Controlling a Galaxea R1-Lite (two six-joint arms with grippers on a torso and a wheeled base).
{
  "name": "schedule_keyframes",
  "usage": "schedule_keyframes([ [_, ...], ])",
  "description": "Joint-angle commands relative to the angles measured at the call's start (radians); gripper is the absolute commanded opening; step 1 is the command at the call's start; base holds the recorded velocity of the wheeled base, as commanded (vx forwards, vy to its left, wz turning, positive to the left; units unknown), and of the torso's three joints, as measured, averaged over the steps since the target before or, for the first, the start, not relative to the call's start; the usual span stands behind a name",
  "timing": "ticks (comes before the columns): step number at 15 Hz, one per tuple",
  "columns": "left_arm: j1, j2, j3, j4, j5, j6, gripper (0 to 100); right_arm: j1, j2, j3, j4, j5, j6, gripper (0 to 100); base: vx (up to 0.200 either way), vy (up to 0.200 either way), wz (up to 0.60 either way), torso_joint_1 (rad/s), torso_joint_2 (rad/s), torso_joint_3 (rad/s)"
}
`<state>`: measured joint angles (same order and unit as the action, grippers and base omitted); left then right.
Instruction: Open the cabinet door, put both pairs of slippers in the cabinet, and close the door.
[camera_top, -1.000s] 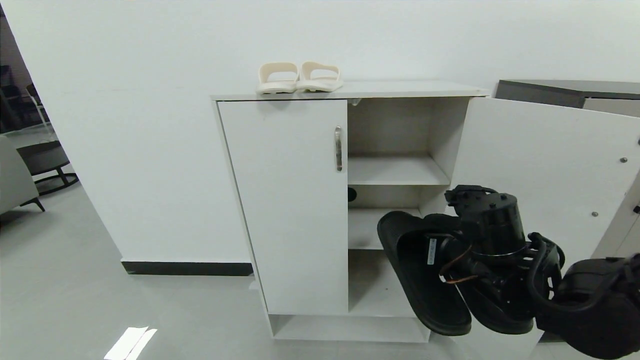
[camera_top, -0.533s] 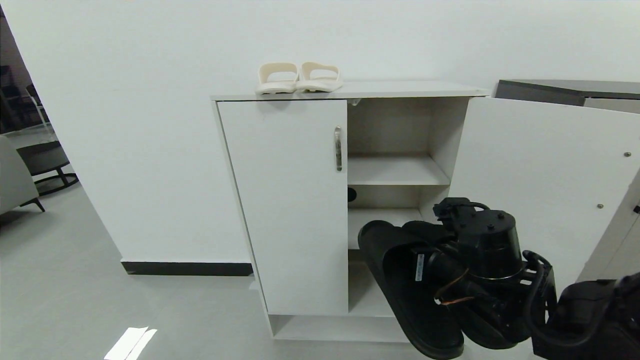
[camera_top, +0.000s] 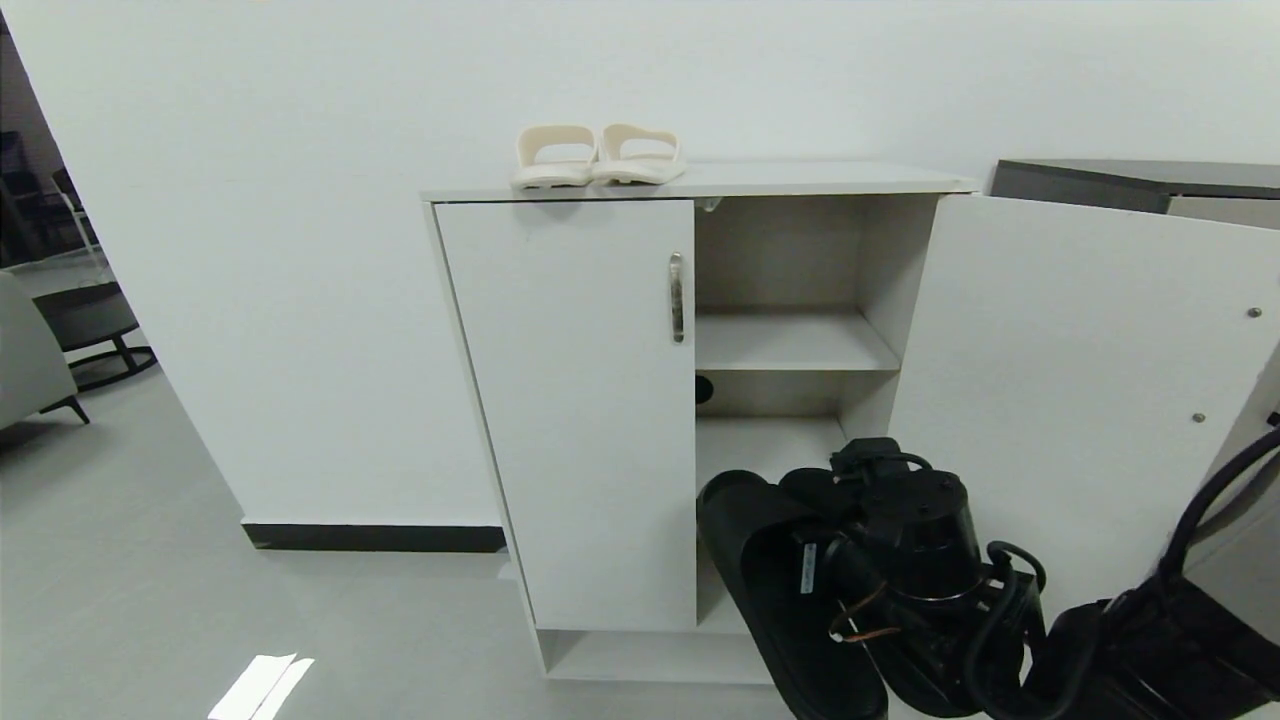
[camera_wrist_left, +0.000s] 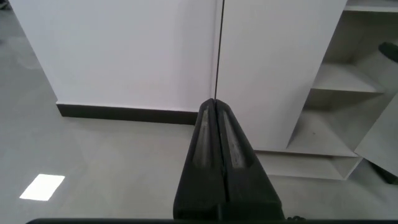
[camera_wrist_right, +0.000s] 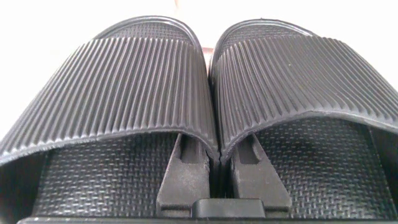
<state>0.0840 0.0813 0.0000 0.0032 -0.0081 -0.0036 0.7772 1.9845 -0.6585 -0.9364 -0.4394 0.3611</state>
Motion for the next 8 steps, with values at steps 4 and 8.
schedule_keyframes([
  [4,0.0,0.006,0.0,0.0,0.0,0.002,0,0.01,0.139,0.0,-0.124,-0.004,-0.005,0,0.0,0.0,0.0,0.0,0.0,0.0],
  [8,0.0,0.006,0.0,0.0,-0.007,0.005,0,0.008,0.143,-0.023,-0.127,-0.005,-0.011,0,0.0,0.0,0.0,0.0,0.0,0.0],
])
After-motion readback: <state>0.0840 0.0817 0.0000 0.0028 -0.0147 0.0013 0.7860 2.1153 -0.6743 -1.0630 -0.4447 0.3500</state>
